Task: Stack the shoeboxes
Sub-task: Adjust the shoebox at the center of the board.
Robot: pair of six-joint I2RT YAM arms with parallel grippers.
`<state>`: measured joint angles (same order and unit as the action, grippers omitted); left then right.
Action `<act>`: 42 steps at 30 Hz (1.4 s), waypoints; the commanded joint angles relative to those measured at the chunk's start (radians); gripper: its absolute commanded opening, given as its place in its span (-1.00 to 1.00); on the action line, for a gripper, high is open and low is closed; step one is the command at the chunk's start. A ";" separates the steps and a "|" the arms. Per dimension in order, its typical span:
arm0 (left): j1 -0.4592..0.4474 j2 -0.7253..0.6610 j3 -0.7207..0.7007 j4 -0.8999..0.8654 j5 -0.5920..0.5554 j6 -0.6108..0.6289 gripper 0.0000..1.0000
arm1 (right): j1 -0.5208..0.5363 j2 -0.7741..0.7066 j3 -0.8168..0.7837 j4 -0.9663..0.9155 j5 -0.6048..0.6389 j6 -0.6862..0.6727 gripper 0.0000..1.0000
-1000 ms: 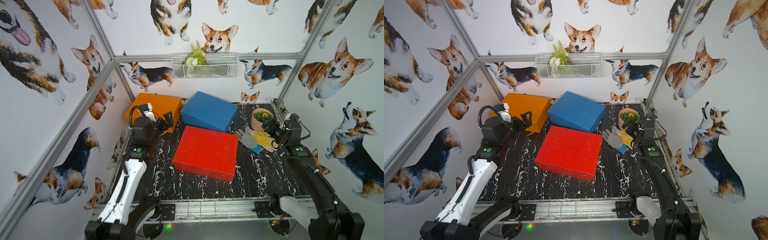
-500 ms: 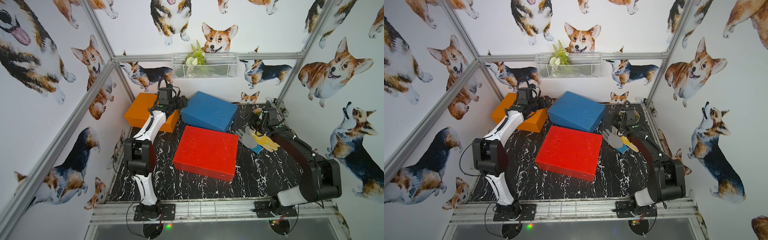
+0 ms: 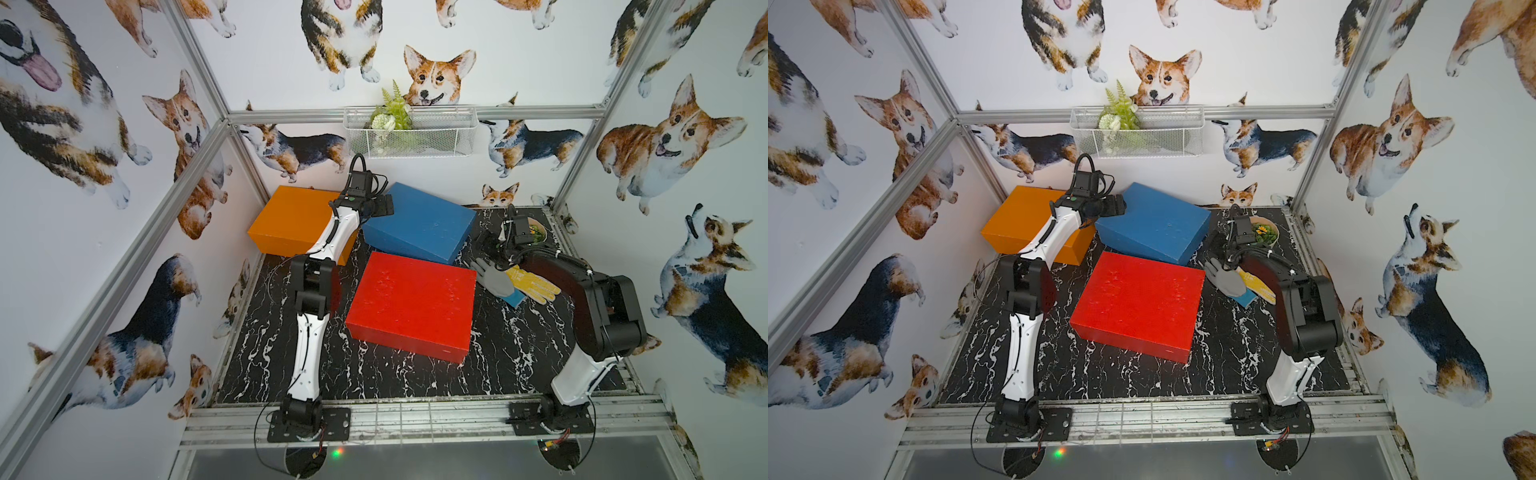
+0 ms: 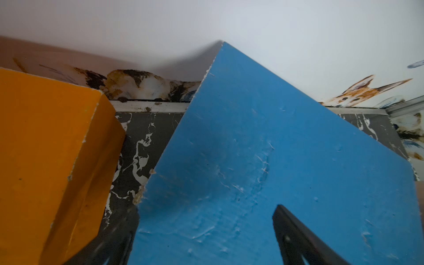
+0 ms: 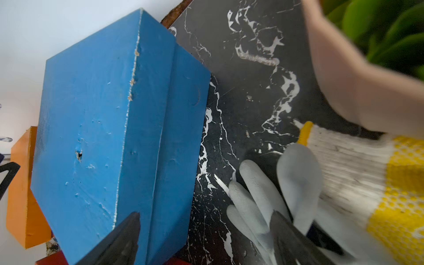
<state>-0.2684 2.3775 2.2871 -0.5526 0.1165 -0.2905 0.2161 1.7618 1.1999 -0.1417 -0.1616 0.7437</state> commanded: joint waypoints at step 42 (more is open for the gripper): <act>0.009 -0.389 -0.695 0.266 0.034 -0.066 0.75 | 0.013 -0.106 -0.010 0.065 0.027 0.044 0.74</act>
<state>-0.2619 2.0186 1.5772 -0.2455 0.1699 -0.3389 0.2440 1.6596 1.1721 -0.0784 -0.1154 0.7666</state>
